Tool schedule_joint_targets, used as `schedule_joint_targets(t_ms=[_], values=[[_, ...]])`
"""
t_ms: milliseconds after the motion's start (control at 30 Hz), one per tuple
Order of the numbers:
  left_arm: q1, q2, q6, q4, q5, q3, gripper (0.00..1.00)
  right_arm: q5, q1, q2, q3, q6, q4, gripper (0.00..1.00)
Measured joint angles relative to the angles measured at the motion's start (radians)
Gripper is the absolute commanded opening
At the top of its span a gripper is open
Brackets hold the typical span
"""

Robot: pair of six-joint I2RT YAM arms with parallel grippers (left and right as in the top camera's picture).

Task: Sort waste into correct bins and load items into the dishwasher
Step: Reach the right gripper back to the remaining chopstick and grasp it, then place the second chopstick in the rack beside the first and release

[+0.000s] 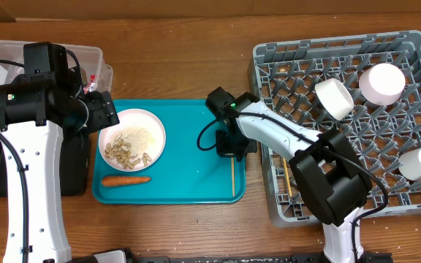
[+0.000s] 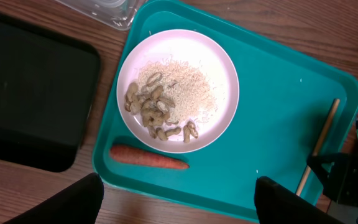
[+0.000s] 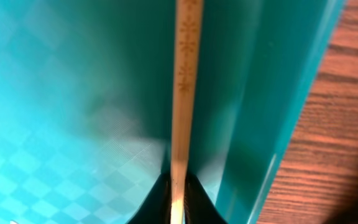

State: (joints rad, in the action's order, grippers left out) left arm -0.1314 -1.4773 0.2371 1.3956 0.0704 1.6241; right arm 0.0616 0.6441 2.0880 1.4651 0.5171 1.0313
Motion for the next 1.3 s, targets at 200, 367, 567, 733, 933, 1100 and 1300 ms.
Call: schedule_joint_targets(t_ms=[200,367,567,733,933,1100,1300], values=[[0.000,0.000,0.000,0.002,0.000,0.000,0.80,0.001,0.000,-0.001,0.015,0.002,0.047,0.04],[0.000,0.000,0.000,0.004,0.000,0.000,0.80,-0.008,-0.002,-0.009,0.108,-0.046,0.183,0.04],[0.000,0.000,0.000,0.004,0.000,0.000,0.80,-0.095,-0.027,-0.144,0.289,-0.149,0.335,0.04],[0.000,0.000,0.000,0.004,0.000,0.000,0.80,-0.171,-0.132,-0.305,0.352,-0.242,0.435,0.04],[0.000,0.000,0.000,0.004,0.000,0.000,0.80,-0.190,-0.268,-0.317,0.282,-0.328,0.446,0.04],[0.000,0.000,0.000,0.004,0.000,0.000,0.80,-0.166,-0.283,-0.301,0.112,-0.370,0.358,0.04],[0.000,0.000,0.000,0.005,0.000,0.000,0.80,-0.121,-0.282,-0.295,-0.037,-0.396,0.260,0.04]])
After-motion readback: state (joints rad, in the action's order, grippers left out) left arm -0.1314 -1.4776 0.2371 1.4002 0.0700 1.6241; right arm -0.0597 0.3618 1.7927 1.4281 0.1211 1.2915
